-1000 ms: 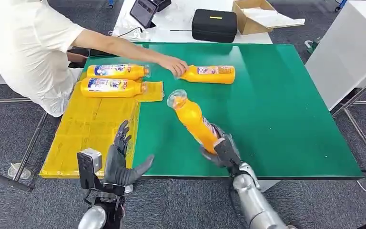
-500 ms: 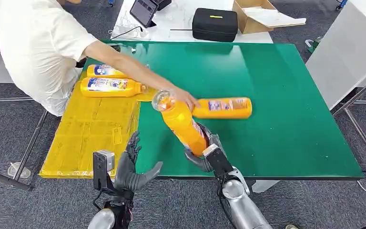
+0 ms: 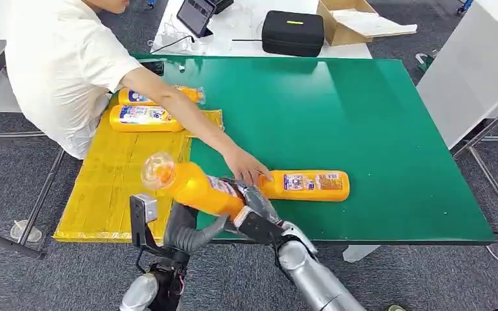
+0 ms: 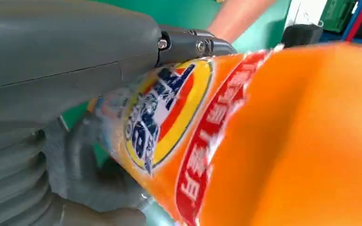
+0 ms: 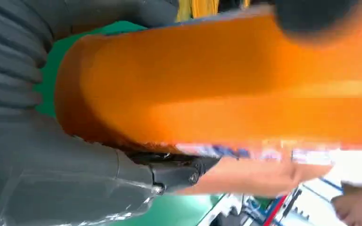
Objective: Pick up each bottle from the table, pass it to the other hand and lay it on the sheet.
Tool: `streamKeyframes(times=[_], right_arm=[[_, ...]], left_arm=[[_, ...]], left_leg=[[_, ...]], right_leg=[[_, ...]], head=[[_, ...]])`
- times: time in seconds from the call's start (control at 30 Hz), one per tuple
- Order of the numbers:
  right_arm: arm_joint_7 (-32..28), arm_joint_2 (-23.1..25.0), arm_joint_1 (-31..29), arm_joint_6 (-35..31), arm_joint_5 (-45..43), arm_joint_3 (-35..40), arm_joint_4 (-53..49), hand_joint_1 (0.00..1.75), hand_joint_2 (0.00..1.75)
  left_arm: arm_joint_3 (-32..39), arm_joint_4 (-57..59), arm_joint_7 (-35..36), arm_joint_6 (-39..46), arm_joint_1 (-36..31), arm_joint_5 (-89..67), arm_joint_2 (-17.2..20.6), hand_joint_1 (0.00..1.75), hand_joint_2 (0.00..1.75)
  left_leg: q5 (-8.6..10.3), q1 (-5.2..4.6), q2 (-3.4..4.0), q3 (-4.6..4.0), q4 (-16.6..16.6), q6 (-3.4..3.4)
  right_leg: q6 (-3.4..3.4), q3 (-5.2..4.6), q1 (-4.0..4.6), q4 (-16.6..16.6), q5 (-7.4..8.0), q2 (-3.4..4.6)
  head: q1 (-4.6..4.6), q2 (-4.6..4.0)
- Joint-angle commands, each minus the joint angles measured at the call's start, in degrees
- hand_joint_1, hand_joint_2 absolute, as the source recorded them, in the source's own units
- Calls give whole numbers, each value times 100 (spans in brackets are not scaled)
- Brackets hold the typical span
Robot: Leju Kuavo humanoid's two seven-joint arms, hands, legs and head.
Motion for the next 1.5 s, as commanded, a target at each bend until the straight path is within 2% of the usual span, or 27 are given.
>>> streamKeyframes(times=[0.03,0.07,0.23,0.4,0.43,0.47,0.5,0.57,0.67,0.7,0.73,0.77,0.8,0.9,0.97,1.03,1.1,1.13,1.2,1.23,1.27,1.3,1.33,1.37,1.4,1.43,1.5], right_arm=[[-10,-48,-382,-143,213,616,563,175,175],[-6,-43,-391,-144,213,620,562,175,175],[-8,-36,-430,-142,208,666,609,175,175],[-42,24,-337,-122,179,795,745,175,175],[-50,41,-322,-124,155,805,766,175,175],[-64,62,-294,-138,119,805,781,175,175],[-76,82,-289,-151,81,820,797,175,175],[-23,83,-260,-70,-84,866,749,166,175],[35,93,-222,-17,-198,912,669,138,175],[45,106,-207,-24,-239,891,650,112,175],[53,110,-198,-53,-259,885,632,42,175],[61,119,-196,-73,-269,876,625,0,175],[80,140,-184,-98,-334,830,620,0,175],[82,142,-191,-95,-339,832,618,0,175],[82,142,-191,-95,-339,832,618,0,175],[7,167,-129,-328,-394,734,574,0,175],[-153,126,96,-867,-408,488,377,0,175],[-310,104,257,-1362,-332,292,205,0,175],[-543,-56,544,-3085,308,-176,-79,0,175],[-545,-154,602,-3016,303,-262,-170,0,175],[-594,-180,634,-2919,318,-364,-217,0,175],[-648,-107,754,-3646,972,-883,-342,0,175],[-882,123,942,-3646,1443,-1677,-584,0,175],[-892,201,1044,-3646,1771,-2044,-878,0,175],[-892,302,1189,-3646,2401,-2630,-1522,0,175],[-892,377,1281,-3646,2712,-2881,-1930,0,175],[-892,422,1372,-3646,3025,-3140,-2400,0,175]], left_arm=[[109,-127,94,-309,-227,457,60,0,175],[108,-141,98,-312,-236,463,58,0,175],[172,-211,200,-700,-190,960,51,0,175],[311,-420,120,-534,-225,1238,-4,0,175],[312,-416,102,-450,-242,1208,-8,150,175],[352,-401,25,-292,-260,1167,-48,175,175],[378,-367,5,-166,-291,1197,-81,175,175],[359,-343,-456,496,-378,776,-108,175,175],[354,-276,-1068,1449,-494,-8,-187,175,175],[351,-265,-1034,1465,-517,22,-187,175,175],[351,-275,-1063,1506,-525,15,-173,175,175],[352,-283,-1112,1555,-526,-29,-161,175,175],[346,-279,-1317,1820,-543,-317,-168,175,175],[343,-283,-1319,1826,-568,-324,-177,175,175],[343,-283,-1319,1826,-568,-324,-177,175,175],[324,-285,-1494,2232,-569,-715,-150,175,175],[416,-358,-1486,2409,-470,-740,-89,175,175],[477,-442,-1465,2482,-416,-766,-43,175,175],[524,-478,-1117,3233,-348,-1863,252,175,175],[644,-493,-1120,3156,-300,-1888,285,175,175],[770,-462,-1158,3035,-272,-1928,260,175,175],[592,-63,-535,3448,-399,-3176,519,175,175],[871,8,-118,3469,-345,-4081,506,175,175],[1241,94,-88,3469,-307,-4872,422,175,175],[1404,422,144,3469,-412,-5821,516,175,175],[1433,866,846,3469,-627,-6881,674,175,175],[1552,1469,1083,3386,-989,-7386,821,175,175]], left_leg=[[-19,-4,7,46,0,8],[-8,-4,9,20,-1,5],[-12,-4,4,32,-1,7],[-7,0,1,16,-1,4],[-13,-2,-1,31,0,7],[-16,-2,1,39,-2,8],[-7,-1,-1,19,-3,4],[-17,-3,-1,40,-1,7],[-5,-2,-7,13,-1,5],[-9,-1,-8,21,0,6],[-14,-2,-7,33,1,8],[-7,-1,-7,17,-3,5],[-10,-1,-9,28,-3,6],[-3,0,-3,8,-3,3],[-13,-4,4,29,-2,7],[-9,-5,-5,22,-4,8],[-8,-3,1,20,-4,7],[-12,-4,-1,32,-6,8],[-9,-4,-14,31,-11,6],[-14,-5,-15,45,-13,7],[-1,-3,-11,14,-12,3],[-8,-6,-11,32,-15,6],[-7,-6,-3,23,-12,5],[-11,-7,-10,45,-20,6],[-6,-7,-12,28,-16,4],[-2,-6,-8,11,-10,4],[3,-11,-9,0,-12,1]], right_leg=[[-13,44,2,4,-19,-7],[-7,16,-1,2,-7,1],[-10,29,1,1,-13,-7],[-7,15,3,-1,-7,-6],[-10,31,3,2,-16,-12],[-12,38,4,0,-18,-11],[-7,19,2,-2,-9,-8],[-11,38,2,2,-20,-13],[-6,13,1,1,-9,-15],[-9,23,2,2,-13,-18],[-11,32,3,4,-19,-20],[-8,16,2,0,-11,-16],[-11,26,3,0,-15,-19],[-7,5,2,-2,-5,-10],[-11,24,1,2,-14,-7],[-7,21,-1,-1,-13,-15],[-7,18,0,-2,-10,-8],[-9,29,0,-3,-16,-12],[-10,31,0,-5,-18,-24],[-13,45,-1,-6,-23,-28],[-6,14,-1,-9,-7,-17],[-10,32,-3,-9,-15,-21],[-7,21,-3,-7,-10,-10],[-12,43,-3,-12,-17,-20],[-10,26,-3,-8,-12,-20],[-8,7,-3,-4,-7,-16],[-8,-5,-9,2,-5,-15]], head=[[2,0],[2,0],[2,0],[2,0],[2,0],[2,0],[2,0],[0,0],[2,0],[2,0],[0,0],[2,0],[4,0],[2,0],[2,0],[4,0],[4,0],[4,0],[4,0],[4,0],[4,2],[4,0],[4,0],[2,2],[4,0],[7,0],[0,0]])
